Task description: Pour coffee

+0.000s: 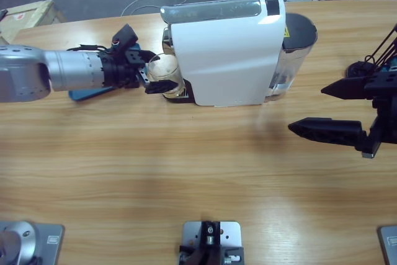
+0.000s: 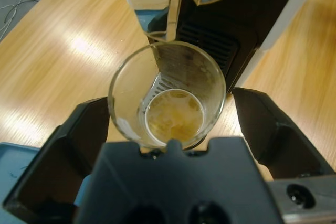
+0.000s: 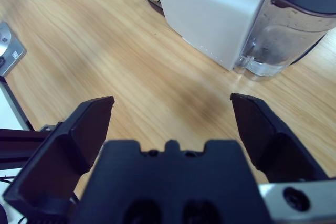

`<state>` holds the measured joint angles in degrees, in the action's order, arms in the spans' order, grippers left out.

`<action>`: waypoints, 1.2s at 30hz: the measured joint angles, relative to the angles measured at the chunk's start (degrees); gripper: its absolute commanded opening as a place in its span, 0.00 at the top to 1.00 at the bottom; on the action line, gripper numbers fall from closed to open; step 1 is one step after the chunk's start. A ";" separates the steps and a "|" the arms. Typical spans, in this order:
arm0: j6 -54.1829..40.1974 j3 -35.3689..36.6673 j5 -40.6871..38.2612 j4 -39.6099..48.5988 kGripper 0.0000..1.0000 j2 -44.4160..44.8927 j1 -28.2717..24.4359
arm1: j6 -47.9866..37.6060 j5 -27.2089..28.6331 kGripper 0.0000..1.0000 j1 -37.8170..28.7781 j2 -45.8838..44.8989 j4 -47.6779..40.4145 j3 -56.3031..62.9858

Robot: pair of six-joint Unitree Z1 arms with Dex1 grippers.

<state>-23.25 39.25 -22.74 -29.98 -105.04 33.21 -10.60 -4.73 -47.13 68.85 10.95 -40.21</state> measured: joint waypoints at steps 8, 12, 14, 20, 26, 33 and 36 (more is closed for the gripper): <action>0.42 0.04 0.00 -1.52 0.04 -2.01 0.21 | 0.00 -0.08 0.00 0.00 0.00 0.00 0.02; 0.75 0.05 -0.01 -2.14 0.28 -2.42 0.22 | 0.00 -0.20 0.00 0.00 0.00 0.00 0.17; 0.84 0.10 -0.01 -2.36 0.40 -2.66 0.22 | 0.00 -0.20 0.00 0.00 0.00 0.00 0.19; 1.05 0.42 -0.01 -2.54 0.74 -2.86 0.25 | -0.01 -0.22 0.00 0.00 0.00 0.00 0.19; 1.08 0.42 -0.03 -2.55 1.00 -2.86 0.29 | -0.13 -0.41 0.00 0.00 0.00 -0.01 0.19; 1.19 -0.77 -0.03 -2.67 1.00 -1.92 0.13 | -0.14 -0.41 0.00 0.00 -0.04 0.01 0.18; 2.19 -2.76 0.78 -2.67 1.00 0.92 -1.35 | -0.14 -0.41 0.00 0.00 -0.85 0.24 0.17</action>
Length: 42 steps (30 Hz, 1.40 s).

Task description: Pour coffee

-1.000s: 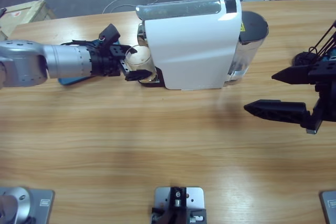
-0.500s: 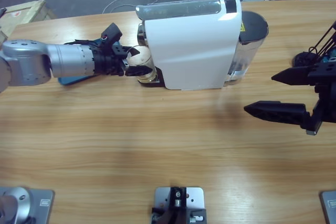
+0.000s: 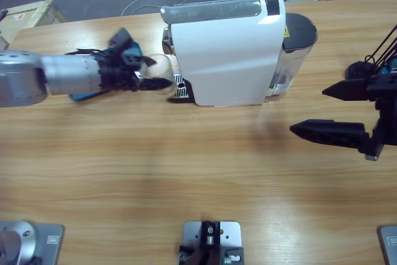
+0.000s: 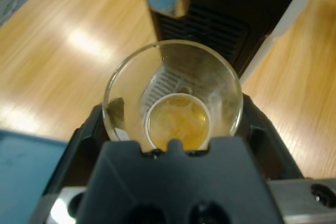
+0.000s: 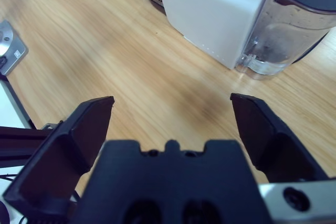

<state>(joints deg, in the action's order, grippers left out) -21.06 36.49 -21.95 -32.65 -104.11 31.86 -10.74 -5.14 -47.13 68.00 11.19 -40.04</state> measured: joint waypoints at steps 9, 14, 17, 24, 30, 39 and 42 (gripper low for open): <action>7.44 -2.71 10.52 0.83 1.00 9.89 -12.50 | 0.00 0.01 0.00 0.00 -3.85 1.45 0.00; 11.20 -1.98 14.26 0.76 1.00 5.70 -20.43 | 0.00 0.01 0.00 0.00 -3.97 2.10 0.01; 12.27 -0.77 15.59 0.65 1.00 1.96 -20.89 | 0.00 0.01 0.00 0.00 -3.96 2.10 0.01; 13.27 -0.15 15.95 -0.56 0.91 -2.71 -20.83 | 0.00 0.01 0.00 0.00 -3.85 1.68 0.16; 13.37 -0.15 16.99 -1.55 0.01 -3.32 -20.25 | 0.00 0.01 0.00 0.00 -2.56 0.73 0.21; 13.62 -2.33 18.03 -0.97 0.01 6.60 -18.25 | 0.00 2.15 0.00 0.00 -2.45 0.91 0.13; 13.76 -2.30 18.03 2.75 0.01 15.48 -18.24 | 0.00 2.87 0.00 0.00 -2.59 0.91 0.13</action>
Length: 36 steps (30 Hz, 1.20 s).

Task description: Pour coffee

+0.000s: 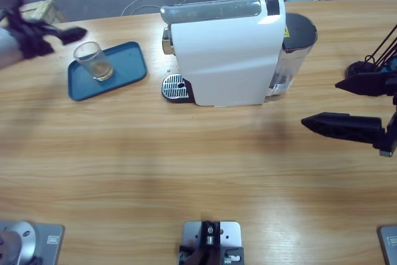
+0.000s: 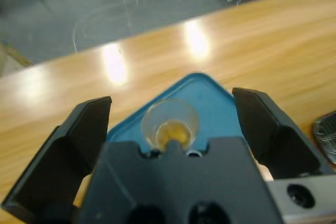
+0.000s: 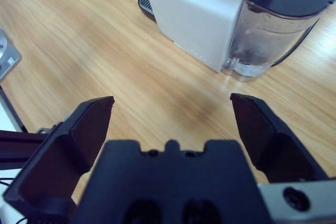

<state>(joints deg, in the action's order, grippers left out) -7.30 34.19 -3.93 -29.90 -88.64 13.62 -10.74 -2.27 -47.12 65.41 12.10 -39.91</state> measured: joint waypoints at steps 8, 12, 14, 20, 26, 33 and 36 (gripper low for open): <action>6.28 10.01 -1.74 40.05 0.02 22.64 11.43 | 0.00 5.57 0.00 0.01 -5.58 6.64 -0.90; 7.42 12.64 -9.51 53.41 0.02 28.37 17.02 | 0.00 12.44 0.00 0.01 -8.82 10.91 -1.82; 7.62 12.64 -14.55 55.19 0.02 31.47 19.20 | 0.14 15.44 0.00 0.01 -9.57 12.98 -2.02; 7.94 10.59 -11.08 56.22 0.02 39.42 21.56 | 0.78 18.20 0.00 0.01 -12.81 14.50 -0.27; 8.71 7.42 -3.94 56.66 0.02 46.00 21.60 | 1.71 19.12 0.00 0.01 -13.99 15.05 -0.34; 8.98 6.60 -0.79 56.95 0.00 47.26 21.61 | 2.23 19.58 0.00 0.01 -13.99 22.14 -3.63; 8.96 6.44 -0.88 56.95 0.00 47.01 21.61 | 2.81 19.58 0.01 0.01 -13.99 22.55 -3.63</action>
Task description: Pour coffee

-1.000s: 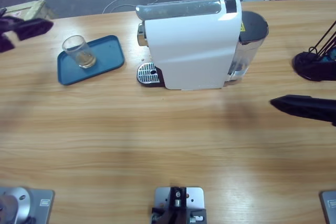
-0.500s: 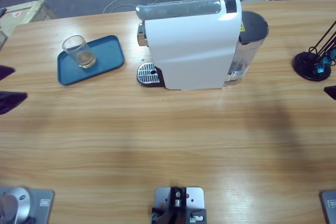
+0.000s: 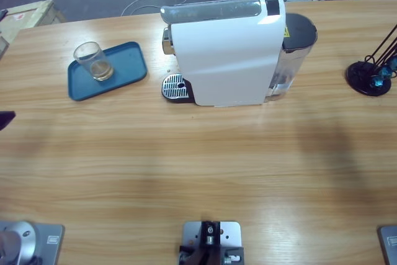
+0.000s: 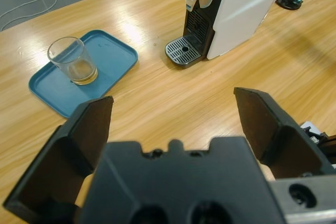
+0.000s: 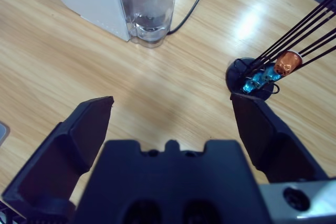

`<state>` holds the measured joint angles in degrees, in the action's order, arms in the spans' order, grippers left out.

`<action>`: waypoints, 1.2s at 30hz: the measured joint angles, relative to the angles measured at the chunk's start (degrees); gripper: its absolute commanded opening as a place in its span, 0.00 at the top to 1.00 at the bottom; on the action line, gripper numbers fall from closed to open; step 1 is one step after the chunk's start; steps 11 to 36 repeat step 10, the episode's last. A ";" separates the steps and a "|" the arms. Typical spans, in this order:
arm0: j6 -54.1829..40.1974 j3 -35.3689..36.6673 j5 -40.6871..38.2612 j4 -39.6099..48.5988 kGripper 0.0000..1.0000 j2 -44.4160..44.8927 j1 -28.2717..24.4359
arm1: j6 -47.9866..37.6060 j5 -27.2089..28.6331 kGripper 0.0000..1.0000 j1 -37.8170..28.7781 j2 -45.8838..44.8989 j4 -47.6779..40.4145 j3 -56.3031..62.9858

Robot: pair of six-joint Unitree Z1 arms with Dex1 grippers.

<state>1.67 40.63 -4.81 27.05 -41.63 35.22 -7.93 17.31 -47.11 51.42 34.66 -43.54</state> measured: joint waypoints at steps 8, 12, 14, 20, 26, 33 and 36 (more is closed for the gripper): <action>-1.37 -2.96 -2.91 -0.28 0.00 0.47 0.00 | 2.45 -4.67 0.00 0.01 -0.87 -0.39 0.00; -1.40 -3.36 -3.09 -0.33 0.00 1.09 0.00 | 4.51 -8.59 0.00 0.01 -0.84 -0.90 0.00; -1.40 -3.36 -3.09 -0.33 0.00 1.09 0.00 | 4.51 -8.59 0.00 0.01 -0.84 -0.90 0.00; -1.40 -3.36 -3.09 -0.33 0.00 1.09 0.00 | 4.51 -8.59 0.00 0.01 -0.84 -0.90 0.00; -1.40 -3.36 -3.09 -0.33 0.00 1.09 0.00 | 4.51 -8.59 0.00 0.01 -0.84 -0.90 0.00; -1.40 -3.36 -3.09 -0.33 0.00 1.09 0.00 | 4.51 -8.59 0.00 0.01 -0.84 -0.90 0.00; -1.40 -3.36 -3.09 -0.33 0.00 1.09 0.00 | 4.51 -8.59 0.00 0.01 -0.84 -0.90 0.00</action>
